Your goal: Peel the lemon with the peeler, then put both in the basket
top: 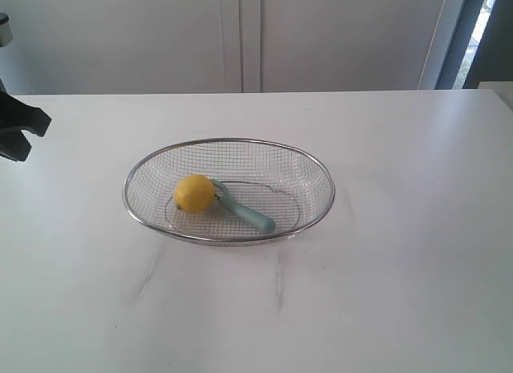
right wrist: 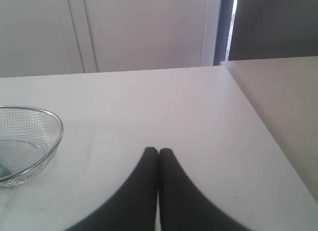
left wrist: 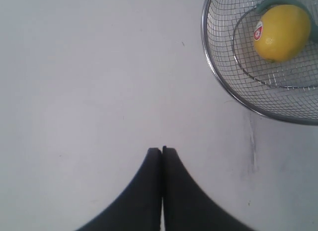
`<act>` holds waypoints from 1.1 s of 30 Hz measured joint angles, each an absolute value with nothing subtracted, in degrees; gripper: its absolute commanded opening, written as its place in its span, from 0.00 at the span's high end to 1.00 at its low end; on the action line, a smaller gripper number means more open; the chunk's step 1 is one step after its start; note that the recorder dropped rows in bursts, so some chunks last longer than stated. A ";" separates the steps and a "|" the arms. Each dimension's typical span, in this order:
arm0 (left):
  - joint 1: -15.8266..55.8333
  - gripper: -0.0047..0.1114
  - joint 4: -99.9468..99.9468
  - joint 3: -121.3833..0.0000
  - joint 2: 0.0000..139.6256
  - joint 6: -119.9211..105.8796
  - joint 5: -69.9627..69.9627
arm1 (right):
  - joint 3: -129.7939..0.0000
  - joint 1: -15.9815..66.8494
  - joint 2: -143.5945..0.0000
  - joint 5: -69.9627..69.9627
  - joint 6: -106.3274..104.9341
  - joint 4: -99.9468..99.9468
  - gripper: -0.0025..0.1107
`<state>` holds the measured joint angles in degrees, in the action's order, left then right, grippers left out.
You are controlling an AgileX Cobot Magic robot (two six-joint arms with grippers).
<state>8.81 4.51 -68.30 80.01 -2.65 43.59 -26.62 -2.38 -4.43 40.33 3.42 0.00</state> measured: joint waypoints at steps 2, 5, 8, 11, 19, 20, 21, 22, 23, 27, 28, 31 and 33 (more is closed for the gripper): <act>8.81 0.96 4.51 -68.30 80.01 -2.65 43.59 | -26.62 -2.38 -4.43 40.42 3.42 0.00 0.98; 8.81 0.96 4.51 -68.30 80.01 -2.65 43.59 | -26.62 -2.38 -4.43 40.42 3.42 0.00 0.98; 8.81 0.96 4.51 -68.30 80.01 -2.65 43.59 | -26.62 -2.38 -4.43 40.42 3.29 2.44 0.98; 8.81 0.96 4.51 -68.30 80.01 -2.65 43.59 | -26.62 -2.38 -4.43 40.42 0.93 3.02 0.98; 8.81 0.96 4.51 -68.30 80.01 -2.65 43.59 | -26.62 -2.38 -4.43 40.10 -1.14 3.20 0.98; 8.81 0.96 4.51 -68.30 80.01 -2.65 43.59 | -26.62 -2.38 -4.28 39.62 -1.14 3.20 0.98; 8.81 0.96 4.51 -68.30 80.01 -2.65 43.59 | -26.62 -2.38 -4.01 38.61 -1.14 3.20 0.98; 8.81 0.96 4.51 -68.30 80.01 -2.65 43.59 | -26.62 -2.38 -3.75 37.70 -1.14 3.20 0.98; 8.81 0.96 4.51 -68.30 80.01 -2.65 43.59 | -26.62 -2.38 -3.31 36.31 -1.14 3.10 0.98; 8.81 0.96 4.51 -68.30 80.01 -2.65 43.59 | -26.02 -2.38 -1.73 32.12 -1.14 2.63 0.98; 8.81 0.96 4.51 -68.30 80.01 -2.65 43.59 | -25.08 -2.38 -1.07 30.60 -1.14 2.63 0.98; 8.81 0.96 4.51 -68.30 80.01 -2.65 43.59 | -22.77 -2.38 -0.33 28.27 -1.14 2.53 0.98; 8.81 0.96 4.51 -68.30 80.01 -2.65 43.59 | -21.06 -2.38 -0.33 27.23 -1.14 2.53 0.98</act>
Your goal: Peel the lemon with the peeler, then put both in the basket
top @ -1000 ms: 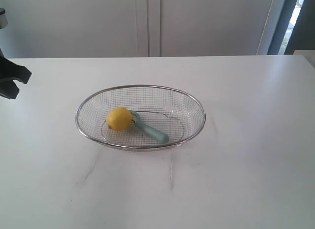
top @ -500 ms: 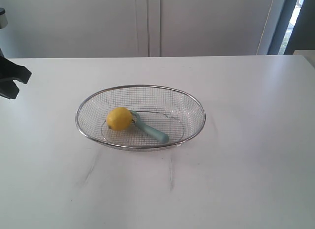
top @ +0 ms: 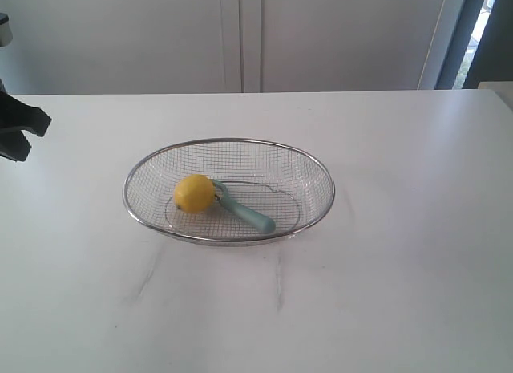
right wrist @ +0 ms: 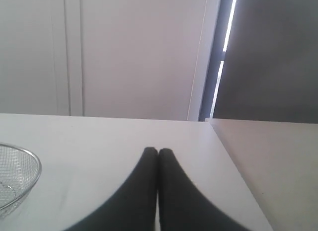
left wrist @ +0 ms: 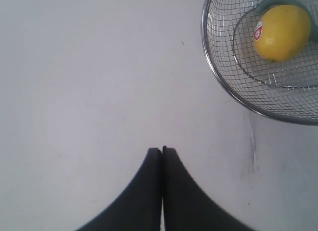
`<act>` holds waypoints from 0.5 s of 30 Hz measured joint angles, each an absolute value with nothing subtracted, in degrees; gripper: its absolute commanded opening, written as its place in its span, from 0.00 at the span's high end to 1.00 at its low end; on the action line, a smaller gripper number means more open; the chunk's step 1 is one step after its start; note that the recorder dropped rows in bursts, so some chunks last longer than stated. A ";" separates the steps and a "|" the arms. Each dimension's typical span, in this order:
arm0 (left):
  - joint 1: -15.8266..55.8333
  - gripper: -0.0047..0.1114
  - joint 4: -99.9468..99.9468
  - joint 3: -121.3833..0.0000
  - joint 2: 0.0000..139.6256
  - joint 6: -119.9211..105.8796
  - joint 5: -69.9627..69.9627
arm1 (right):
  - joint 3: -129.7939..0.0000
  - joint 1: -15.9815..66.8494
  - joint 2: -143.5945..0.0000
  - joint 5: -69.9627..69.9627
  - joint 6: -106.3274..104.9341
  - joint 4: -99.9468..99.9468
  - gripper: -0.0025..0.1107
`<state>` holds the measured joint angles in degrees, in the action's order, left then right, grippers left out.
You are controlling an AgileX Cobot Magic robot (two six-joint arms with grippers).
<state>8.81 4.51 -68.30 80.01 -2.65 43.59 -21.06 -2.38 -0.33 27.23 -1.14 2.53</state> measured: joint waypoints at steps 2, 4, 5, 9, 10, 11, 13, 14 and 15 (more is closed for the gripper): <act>8.81 0.96 4.51 -68.30 80.01 -2.65 43.59 | -17.74 -2.38 -0.33 25.41 -1.14 2.24 0.98; 8.81 0.96 4.51 -68.30 80.01 -2.75 43.59 | -14.65 -2.38 -0.33 23.99 -1.14 1.49 0.98; 8.81 0.96 4.51 -68.30 80.01 -2.75 43.59 | -13.58 -2.38 -0.33 23.53 -1.14 0.97 0.98; 8.81 0.96 4.51 -68.30 80.01 -2.75 43.59 | -8.05 -2.38 -0.33 20.36 -1.14 0.00 0.98; 8.81 0.96 4.51 -68.30 80.01 -2.75 43.59 | -6.42 -2.38 -0.33 20.25 -1.14 0.00 0.98; 8.81 0.96 4.51 -68.30 80.01 -2.75 43.59 | -5.12 -2.38 -0.33 20.11 -1.14 0.00 0.98; 8.81 0.96 4.51 -68.30 80.01 -2.75 43.59 | -3.31 -2.38 -0.33 19.87 -1.14 0.00 0.98; 8.81 0.96 4.51 -68.30 80.01 -2.75 43.59 | -2.70 -2.38 -0.33 19.87 -1.14 0.00 0.98; 8.81 0.96 4.51 -68.30 80.01 -2.75 43.59 | -1.76 -2.38 -0.33 19.87 -1.14 0.00 0.98</act>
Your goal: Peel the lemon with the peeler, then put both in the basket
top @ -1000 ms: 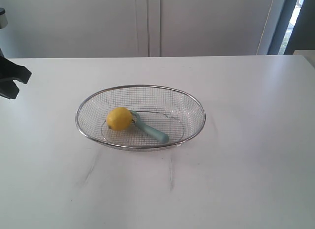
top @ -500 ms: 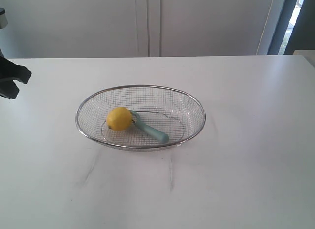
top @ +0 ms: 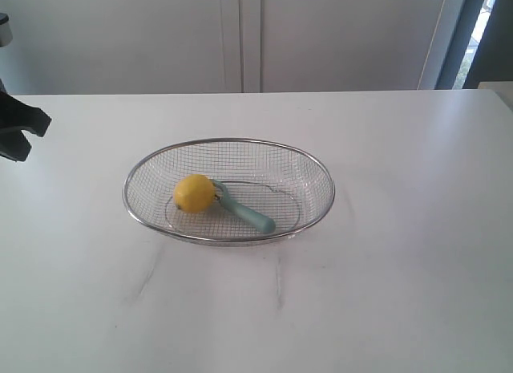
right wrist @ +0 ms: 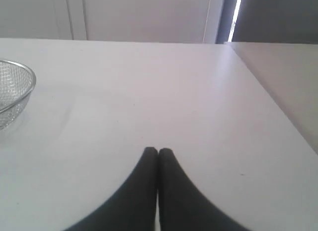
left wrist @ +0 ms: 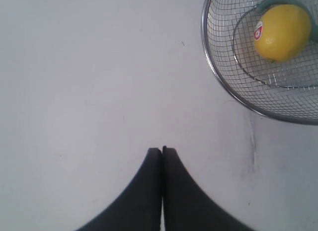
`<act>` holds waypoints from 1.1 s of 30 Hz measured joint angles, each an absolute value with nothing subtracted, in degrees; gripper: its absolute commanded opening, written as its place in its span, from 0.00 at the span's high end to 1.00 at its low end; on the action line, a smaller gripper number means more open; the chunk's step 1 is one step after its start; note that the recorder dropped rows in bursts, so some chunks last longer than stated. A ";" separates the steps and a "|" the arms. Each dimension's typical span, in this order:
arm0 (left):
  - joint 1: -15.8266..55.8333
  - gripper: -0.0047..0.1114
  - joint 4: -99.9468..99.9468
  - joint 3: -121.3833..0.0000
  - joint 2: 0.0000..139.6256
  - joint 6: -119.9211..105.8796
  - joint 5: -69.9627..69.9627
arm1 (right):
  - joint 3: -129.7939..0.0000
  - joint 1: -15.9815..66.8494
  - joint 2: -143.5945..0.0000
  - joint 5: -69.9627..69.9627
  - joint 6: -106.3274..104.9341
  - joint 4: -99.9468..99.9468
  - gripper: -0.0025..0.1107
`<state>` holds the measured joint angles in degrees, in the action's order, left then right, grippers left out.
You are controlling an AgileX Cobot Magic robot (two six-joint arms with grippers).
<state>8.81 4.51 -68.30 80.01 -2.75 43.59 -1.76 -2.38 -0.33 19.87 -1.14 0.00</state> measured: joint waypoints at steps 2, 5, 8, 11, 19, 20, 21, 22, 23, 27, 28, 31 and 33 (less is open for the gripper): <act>8.81 0.96 4.51 -68.30 80.01 -2.75 43.59 | -0.42 -2.38 -0.33 19.88 -1.14 0.00 0.98; 8.81 0.96 4.51 -68.30 80.01 -2.75 43.59 | -0.30 -2.38 -0.33 20.00 -1.14 0.00 0.98; 8.81 0.96 4.51 -68.30 80.01 -2.75 43.59 | -0.30 -2.38 -0.33 20.00 -1.14 0.00 0.98; 8.81 0.96 4.51 -68.30 80.01 -2.75 43.59 | -0.30 -2.38 -0.33 20.00 -1.14 0.00 0.98; 8.81 0.96 4.51 -68.30 80.01 -2.75 43.59 | -0.30 -2.38 -0.33 20.00 -1.14 0.00 0.98; 8.81 0.96 4.51 -68.30 80.01 -2.75 43.59 | -0.30 -2.38 -0.33 20.00 -1.14 0.00 0.98; 8.81 0.96 4.51 -68.30 80.01 -2.75 43.59 | -0.30 -2.38 -0.33 20.00 -1.14 0.00 0.98; 8.81 0.96 4.51 -68.30 80.01 -2.75 43.59 | -0.30 -2.38 -0.33 20.00 -1.14 0.00 0.98; 8.81 0.96 4.51 -68.30 80.01 -2.75 43.59 | -0.30 -2.38 -0.33 20.00 -1.14 0.00 0.98; 8.81 0.96 4.51 -68.30 80.01 -2.75 43.59 | -0.30 -2.38 -0.33 20.00 -1.14 0.00 0.98; 8.81 0.96 4.51 -68.30 80.01 -2.75 43.59 | -0.30 -2.38 -0.33 20.00 -1.14 0.00 0.98; 8.81 0.96 4.51 -68.30 80.01 -2.75 43.59 | -0.30 -2.38 -0.33 20.00 -1.14 0.00 0.98; 8.81 0.96 4.51 -68.30 80.01 -2.75 43.59 | -0.30 -2.38 -0.33 20.00 -1.14 0.00 0.98</act>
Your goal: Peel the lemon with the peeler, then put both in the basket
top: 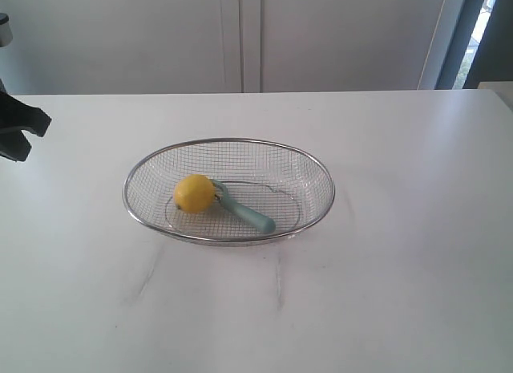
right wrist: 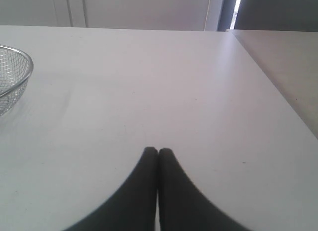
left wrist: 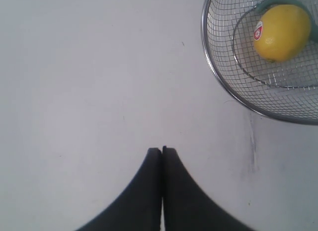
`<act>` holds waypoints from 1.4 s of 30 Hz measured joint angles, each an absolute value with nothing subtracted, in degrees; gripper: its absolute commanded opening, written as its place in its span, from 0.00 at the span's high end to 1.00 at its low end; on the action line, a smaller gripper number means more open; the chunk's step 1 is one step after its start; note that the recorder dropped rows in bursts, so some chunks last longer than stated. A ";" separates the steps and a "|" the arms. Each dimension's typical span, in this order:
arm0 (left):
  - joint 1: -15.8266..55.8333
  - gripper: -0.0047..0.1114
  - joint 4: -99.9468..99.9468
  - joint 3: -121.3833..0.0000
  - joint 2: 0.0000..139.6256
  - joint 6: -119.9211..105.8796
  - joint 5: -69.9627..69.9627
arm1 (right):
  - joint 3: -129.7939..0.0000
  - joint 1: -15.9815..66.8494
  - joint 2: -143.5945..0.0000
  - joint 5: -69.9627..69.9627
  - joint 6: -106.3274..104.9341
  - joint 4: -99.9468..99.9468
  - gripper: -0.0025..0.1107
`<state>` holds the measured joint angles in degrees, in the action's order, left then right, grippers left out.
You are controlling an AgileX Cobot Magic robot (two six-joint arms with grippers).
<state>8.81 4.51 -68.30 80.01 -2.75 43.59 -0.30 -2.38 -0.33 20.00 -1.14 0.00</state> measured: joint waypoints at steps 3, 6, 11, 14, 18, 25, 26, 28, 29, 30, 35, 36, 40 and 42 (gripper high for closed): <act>8.81 0.96 4.51 -68.30 80.01 -2.75 43.59 | -0.30 -2.38 -0.33 20.00 -1.14 0.00 0.98; 8.81 0.96 4.51 -68.30 80.01 -2.75 43.59 | -0.30 -2.38 -0.33 20.00 -1.14 0.00 0.98; 8.81 0.96 4.51 -68.30 80.01 -2.75 43.59 | -0.30 -2.38 -0.33 20.00 -1.14 0.00 0.98; 8.81 0.96 4.51 -68.30 80.01 -2.75 43.59 | -0.30 -2.38 -0.33 20.00 -1.14 0.00 0.98; 8.81 0.96 4.51 -68.30 80.01 -2.75 43.59 | -0.30 -2.38 -0.33 20.00 -1.14 0.00 0.98; 8.81 0.96 4.51 -68.30 80.01 -2.75 42.76 | -0.30 -2.38 -0.33 20.00 -1.14 0.00 0.98; 8.81 0.96 4.51 -68.17 79.96 -2.75 41.98 | -0.30 -2.38 -0.33 20.00 -1.14 0.00 0.98; 8.81 0.96 4.51 -67.68 79.51 -2.64 40.49 | -0.30 -2.38 -0.33 20.00 -1.14 0.00 0.98; 8.81 0.96 4.51 -67.36 79.19 -2.64 39.56 | -0.30 -2.38 -0.33 20.00 -1.14 0.00 0.98; 8.81 0.96 4.51 -66.99 78.80 -2.53 38.76 | -0.30 -2.38 -0.33 20.00 -1.14 0.00 0.98; 8.81 0.96 4.51 -64.31 75.83 -2.42 35.49 | -0.30 -2.38 -0.33 20.00 -1.14 0.00 0.98; 8.81 0.96 4.51 -63.45 74.98 -2.42 34.63 | -0.30 -2.38 -0.33 20.00 -1.14 0.00 0.98; 8.81 0.96 4.51 -59.15 71.46 -2.42 31.37 | -0.30 -2.38 -0.33 20.00 -1.14 0.00 0.98; 8.81 0.96 4.51 -56.33 69.25 -2.42 29.60 | -0.30 -2.38 -0.33 20.00 -1.14 0.00 0.98</act>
<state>8.81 4.51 -56.33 69.25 -2.42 29.60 -0.30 -2.38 -0.33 20.00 -1.14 0.00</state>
